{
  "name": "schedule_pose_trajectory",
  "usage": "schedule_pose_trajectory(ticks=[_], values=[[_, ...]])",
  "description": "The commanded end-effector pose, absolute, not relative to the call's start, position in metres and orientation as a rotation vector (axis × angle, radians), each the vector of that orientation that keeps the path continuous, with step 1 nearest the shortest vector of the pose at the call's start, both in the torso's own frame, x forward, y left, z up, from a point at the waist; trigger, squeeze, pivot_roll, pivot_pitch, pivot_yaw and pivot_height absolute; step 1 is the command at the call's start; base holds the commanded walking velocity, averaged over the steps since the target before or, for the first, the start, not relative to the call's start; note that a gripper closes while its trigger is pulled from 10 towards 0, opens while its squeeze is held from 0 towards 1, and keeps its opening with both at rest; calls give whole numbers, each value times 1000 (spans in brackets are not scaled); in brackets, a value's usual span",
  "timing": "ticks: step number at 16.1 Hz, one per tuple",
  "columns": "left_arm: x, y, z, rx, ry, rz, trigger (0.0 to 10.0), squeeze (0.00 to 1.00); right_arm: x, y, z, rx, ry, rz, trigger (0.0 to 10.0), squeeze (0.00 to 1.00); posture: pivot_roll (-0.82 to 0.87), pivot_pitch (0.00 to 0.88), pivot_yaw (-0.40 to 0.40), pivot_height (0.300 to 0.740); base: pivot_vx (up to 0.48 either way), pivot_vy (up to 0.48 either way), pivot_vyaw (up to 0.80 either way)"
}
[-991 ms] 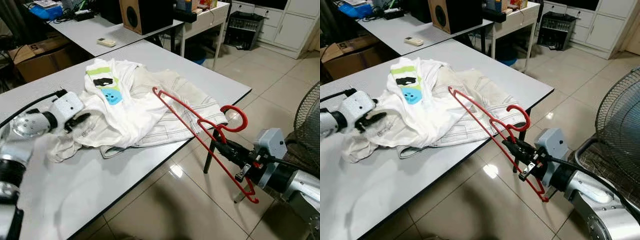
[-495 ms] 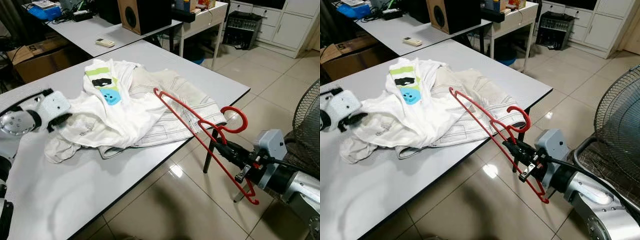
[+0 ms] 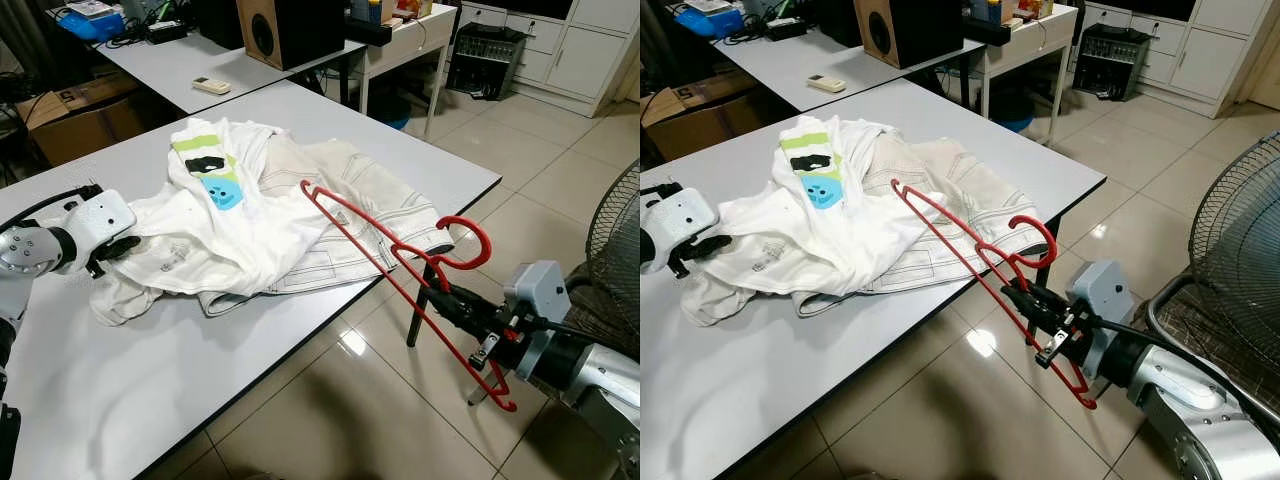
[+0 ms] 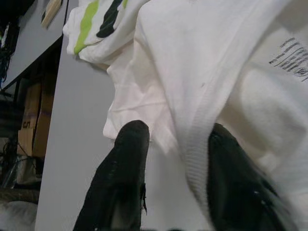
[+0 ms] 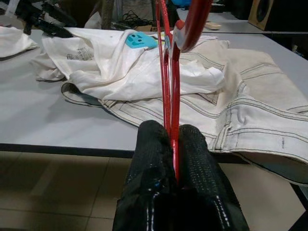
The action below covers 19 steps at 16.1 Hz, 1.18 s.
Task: Hang hanger
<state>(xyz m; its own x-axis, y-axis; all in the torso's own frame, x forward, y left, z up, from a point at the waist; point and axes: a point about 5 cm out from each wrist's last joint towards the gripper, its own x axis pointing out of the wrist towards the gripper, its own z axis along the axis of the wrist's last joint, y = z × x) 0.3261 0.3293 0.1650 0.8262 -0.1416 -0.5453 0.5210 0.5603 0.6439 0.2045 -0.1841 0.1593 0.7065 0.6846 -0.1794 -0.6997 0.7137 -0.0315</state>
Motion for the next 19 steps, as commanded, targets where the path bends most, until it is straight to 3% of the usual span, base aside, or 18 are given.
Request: schedule_pose_trajectory(ticks=[1,7,10,13,16,19], values=[[327,333,169,895,467,-376,0,0,204,-181,162,-104,156,804,10000,0,-97,0,106,740,0,0,0],[333,321,168,854,441,-387,0,0,202,-179,166,-102,156,854,10000,0,-99,0,106,740,0,0,0],[340,301,186,627,328,-438,0,0,194,-174,177,-28,152,979,10000,0,-94,0,103,740,0,0,0],[344,289,204,569,269,-472,0,0,192,-173,173,3,230,1071,10000,0,-98,0,86,740,0,0,0],[343,281,220,565,238,-512,0,0,207,-178,156,-21,350,1002,10000,0,-102,0,81,740,0,0,0],[336,262,232,564,228,-595,0,0,219,-168,157,3,363,1079,10000,0,-104,0,75,740,0,0,0]])
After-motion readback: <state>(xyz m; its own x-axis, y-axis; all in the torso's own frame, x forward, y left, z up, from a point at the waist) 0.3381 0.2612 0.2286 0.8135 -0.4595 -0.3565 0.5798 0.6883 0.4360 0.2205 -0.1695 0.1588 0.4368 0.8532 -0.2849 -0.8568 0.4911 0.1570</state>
